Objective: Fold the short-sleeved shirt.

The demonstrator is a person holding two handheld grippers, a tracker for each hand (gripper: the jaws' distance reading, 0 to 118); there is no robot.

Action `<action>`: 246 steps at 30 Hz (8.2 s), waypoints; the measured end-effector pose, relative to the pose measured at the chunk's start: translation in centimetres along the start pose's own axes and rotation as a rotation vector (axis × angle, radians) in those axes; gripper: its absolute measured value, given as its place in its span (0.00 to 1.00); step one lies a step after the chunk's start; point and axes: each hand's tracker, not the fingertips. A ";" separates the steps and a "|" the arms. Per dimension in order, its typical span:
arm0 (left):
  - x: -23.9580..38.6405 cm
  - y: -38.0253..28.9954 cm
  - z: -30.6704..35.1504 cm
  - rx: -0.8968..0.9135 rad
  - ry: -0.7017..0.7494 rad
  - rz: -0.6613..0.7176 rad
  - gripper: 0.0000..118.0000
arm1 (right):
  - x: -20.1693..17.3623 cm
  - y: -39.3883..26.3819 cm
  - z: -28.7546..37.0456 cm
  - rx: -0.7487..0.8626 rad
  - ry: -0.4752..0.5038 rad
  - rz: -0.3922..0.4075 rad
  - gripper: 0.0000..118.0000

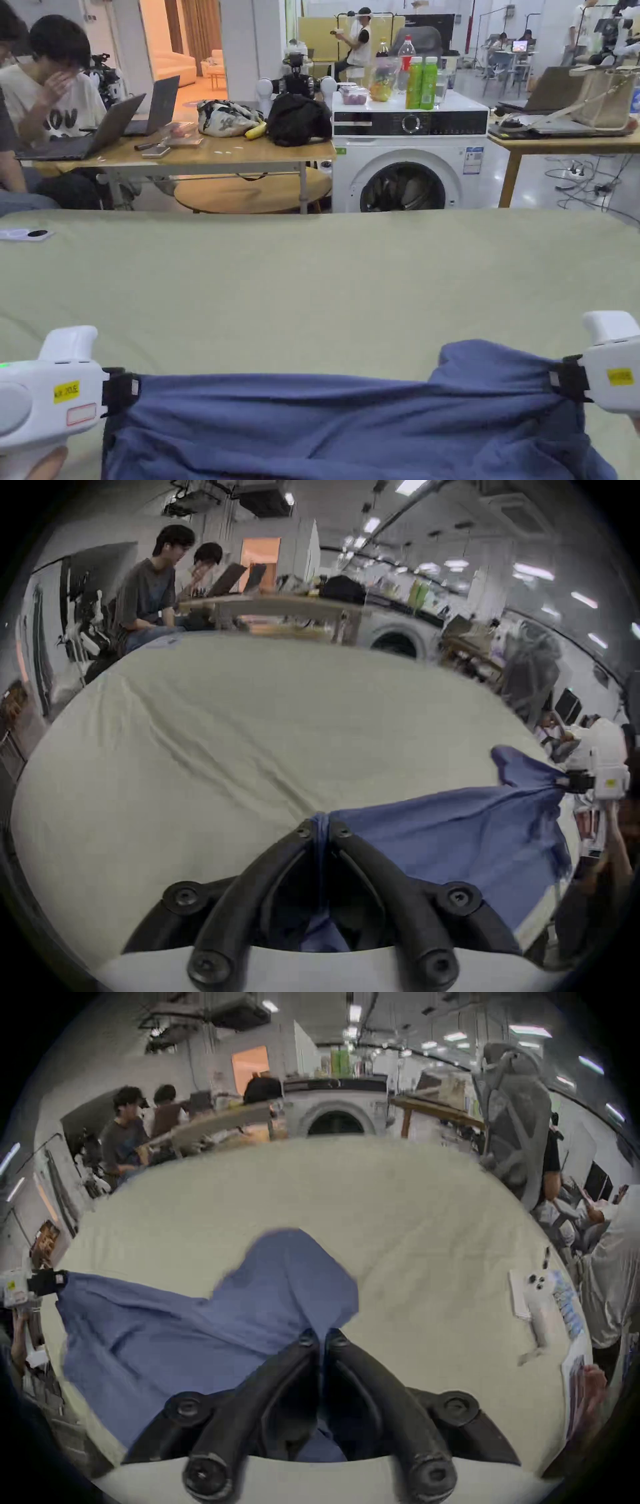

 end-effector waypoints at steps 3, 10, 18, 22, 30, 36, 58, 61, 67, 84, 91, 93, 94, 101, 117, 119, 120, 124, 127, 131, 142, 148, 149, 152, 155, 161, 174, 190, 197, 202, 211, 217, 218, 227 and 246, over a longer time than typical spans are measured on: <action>0.1 -3.2 5.2 0.012 -0.036 -0.003 0.00 | 0.2 -4.0 5.1 0.037 0.004 0.008 0.00; -0.8 -11.6 7.6 -0.049 -0.042 0.028 0.00 | -0.1 -13.8 9.5 -0.003 0.006 -0.046 0.00; -1.1 -14.2 7.3 -0.030 -0.048 0.080 0.53 | -1.9 -17.1 8.3 0.042 -0.093 0.037 0.46; 2.6 -10.7 9.7 0.140 -0.029 -0.041 0.53 | -3.9 -14.6 10.1 0.195 -0.052 0.010 0.46; 11.3 -5.5 6.7 0.219 -0.048 -0.173 0.53 | -12.4 -9.5 7.5 0.294 0.030 0.080 0.46; 14.1 -8.0 3.7 0.143 -0.175 -0.128 0.00 | -16.5 -11.6 4.2 0.190 0.153 0.071 0.00; -7.7 -15.6 4.2 0.053 -0.324 0.626 0.76 | -15.5 -14.5 6.3 0.190 0.254 -0.022 0.00; -7.6 -17.1 0.3 -0.018 -0.403 0.752 0.76 | -15.1 -14.6 6.5 0.183 0.277 -0.044 0.00; -4.6 -18.8 -3.0 -0.008 -0.458 0.915 0.07 | -13.8 -15.6 7.0 0.176 0.249 -0.061 0.00; 2.2 -7.6 7.2 0.127 -0.181 0.186 0.05 | -12.3 -16.3 8.6 0.177 0.285 -0.116 0.00; 10.9 -11.4 -3.8 -0.130 -0.439 0.202 0.15 | -10.6 -18.3 10.8 0.180 0.252 -0.122 0.00; 10.6 -11.2 -3.2 -0.090 -0.644 0.308 0.56 | -9.4 -18.7 10.9 0.174 0.217 -0.142 0.00; 10.3 -11.1 -2.7 -0.058 -0.704 0.354 0.63 | -8.9 -18.8 10.8 0.170 0.212 -0.159 0.00; 9.3 -10.7 -3.0 -0.032 -0.534 0.415 0.00 | -7.9 -19.1 10.1 0.171 0.249 -0.259 0.00; -0.4 -11.6 1.7 0.077 -0.554 0.560 0.64 | -10.8 -18.4 8.5 0.125 0.295 -0.183 0.00; -3.4 -13.0 1.8 0.035 -0.454 0.601 0.64 | -10.9 -18.5 8.4 0.123 0.300 -0.186 0.00; -4.4 -14.1 1.7 0.025 -0.415 0.634 0.64 | -11.0 -18.5 8.3 0.121 0.302 -0.187 0.00; -4.6 -17.2 -1.5 -0.055 -0.493 0.763 0.64 | -11.3 -18.5 8.2 0.108 0.309 -0.178 0.00; -2.4 -18.0 -4.1 -0.070 -0.630 0.814 0.34 | -11.4 -18.5 8.4 0.105 0.312 -0.176 0.00; -1.1 -17.0 -3.3 -0.020 -0.535 0.806 0.05 | -11.0 -18.4 8.9 0.113 0.299 -0.179 0.00; 7.5 -7.1 9.2 0.162 -0.377 0.185 0.05 | -9.8 -18.4 9.1 0.142 0.288 -0.216 0.00; 18.4 -9.1 -1.8 -0.099 -0.398 0.007 0.05 | -9.7 -19.5 10.6 0.147 0.280 -0.231 0.00; 19.3 -9.5 -3.0 -0.130 -0.388 0.007 0.05 | -9.6 -19.7 10.9 0.150 0.280 -0.231 0.00; 20.1 -9.2 -3.5 -0.125 -0.528 0.035 0.45 | -9.2 -20.3 11.3 0.156 0.262 -0.227 0.00; 19.0 -7.6 -1.0 -0.008 -0.613 0.082 0.60 | -8.3 -20.7 10.8 0.156 0.274 -0.243 0.00; 15.7 -8.3 -3.0 -0.038 -0.501 0.227 0.04 | -8.5 -20.8 9.8 0.140 0.302 -0.284 0.00; 17.4 -11.2 -5.0 -0.138 -0.581 0.185 0.11 | -13.7 -15.9 5.7 0.073 0.413 -0.152 0.00; 4.4 -12.3 -1.5 -0.117 -0.510 0.368 0.54 | -17.2 -13.0 -2.3 -0.153 0.406 -0.049 0.00; 6.7 -14.8 -6.7 -0.245 -0.603 0.429 0.53 | -19.0 -12.4 -2.2 -0.156 0.341 0.061 0.00; 7.2 -15.1 -7.3 -0.231 -0.578 0.501 0.21 | -18.6 -12.6 -2.5 -0.159 0.350 0.016 0.00; 2.7 -9.7 0.3 -0.025 -0.598 0.551 0.20 | -23.3 -8.7 0.4 -0.040 0.459 0.127 0.00; -13.5 -6.3 7.1 0.064 -0.258 0.547 0.20 | -36.0 -3.9 -2.4 0.014 0.752 0.094 0.00; -15.7 -6.2 7.6 0.046 -0.200 0.541 0.20 | -38.1 -3.5 -3.3 0.000 0.793 0.089 0.00; -27.5 -7.7 6.5 0.072 0.133 0.634 0.46 | -48.7 -4.3 -8.5 -0.076 0.864 0.118 0.00; 6.6 -0.1 20.0 0.581 -0.023 -0.089 0.46 | -20.0 -1.8 10.9 0.455 0.360 0.158 0.00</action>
